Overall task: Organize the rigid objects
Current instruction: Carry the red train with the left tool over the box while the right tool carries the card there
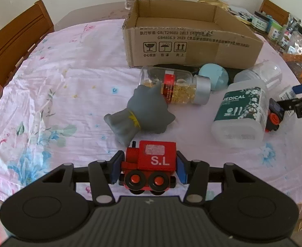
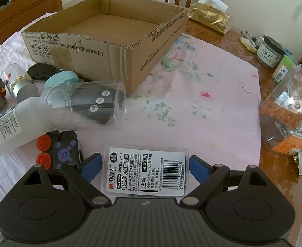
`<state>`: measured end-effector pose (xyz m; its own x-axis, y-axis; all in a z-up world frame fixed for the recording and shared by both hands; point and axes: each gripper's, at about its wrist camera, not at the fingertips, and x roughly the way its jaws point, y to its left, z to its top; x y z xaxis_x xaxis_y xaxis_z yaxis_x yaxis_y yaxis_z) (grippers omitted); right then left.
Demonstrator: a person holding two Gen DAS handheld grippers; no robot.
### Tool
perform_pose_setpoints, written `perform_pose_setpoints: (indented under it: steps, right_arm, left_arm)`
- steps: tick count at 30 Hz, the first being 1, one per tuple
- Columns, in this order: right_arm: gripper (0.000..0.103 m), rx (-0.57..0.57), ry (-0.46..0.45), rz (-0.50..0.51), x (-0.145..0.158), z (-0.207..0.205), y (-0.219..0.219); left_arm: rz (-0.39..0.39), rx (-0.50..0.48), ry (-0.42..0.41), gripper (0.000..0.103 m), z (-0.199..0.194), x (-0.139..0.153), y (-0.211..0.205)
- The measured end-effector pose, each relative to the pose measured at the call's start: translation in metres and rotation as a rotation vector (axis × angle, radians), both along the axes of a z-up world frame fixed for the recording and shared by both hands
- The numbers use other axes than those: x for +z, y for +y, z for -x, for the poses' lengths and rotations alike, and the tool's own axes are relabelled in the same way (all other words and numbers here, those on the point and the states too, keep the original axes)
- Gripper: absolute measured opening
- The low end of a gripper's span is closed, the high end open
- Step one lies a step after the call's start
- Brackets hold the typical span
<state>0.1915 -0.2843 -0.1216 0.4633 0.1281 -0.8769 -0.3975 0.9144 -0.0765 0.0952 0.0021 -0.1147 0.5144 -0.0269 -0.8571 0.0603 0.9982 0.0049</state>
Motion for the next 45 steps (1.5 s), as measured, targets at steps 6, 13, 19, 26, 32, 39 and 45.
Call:
perform_pose_setpoints:
  steps: [6,13,19,26,32,39,45]
  right_arm:
    - [0.094,0.012,-0.008,0.009,0.011,0.002,-0.002]
    - [0.066,0.029,-0.006,0.005,0.036,-0.003,-0.005]
    - [0.078,0.046,-0.018,0.014,0.04,-0.011,-0.002]
    - [0.097,0.079,-0.04,-0.028,0.023,-0.015,-0.015]
    - [0.097,0.143,-0.011,-0.038,-0.007,-0.038,-0.025]
    - [0.094,0.152,0.004,-0.075,-0.013,-0.046,-0.033]
    - [0.094,0.135,0.007,-0.042,-0.009,-0.044,-0.034]
  left_arm:
    - [-0.004,-0.047,0.023,0.051,0.003,0.009,0.0]
    - [0.004,-0.091,0.027,0.051,0.003,0.034,0.0]
    - [-0.003,-0.14,-0.015,0.051,-0.002,0.052,-0.006]
    - [0.006,-0.159,-0.029,0.051,-0.007,0.063,-0.011]
    - [-0.007,-0.168,-0.013,0.051,-0.012,0.071,-0.018]
    - [-0.009,-0.169,-0.021,0.051,-0.017,0.08,-0.028]
    - [0.005,-0.18,-0.025,0.051,-0.026,0.084,-0.036]
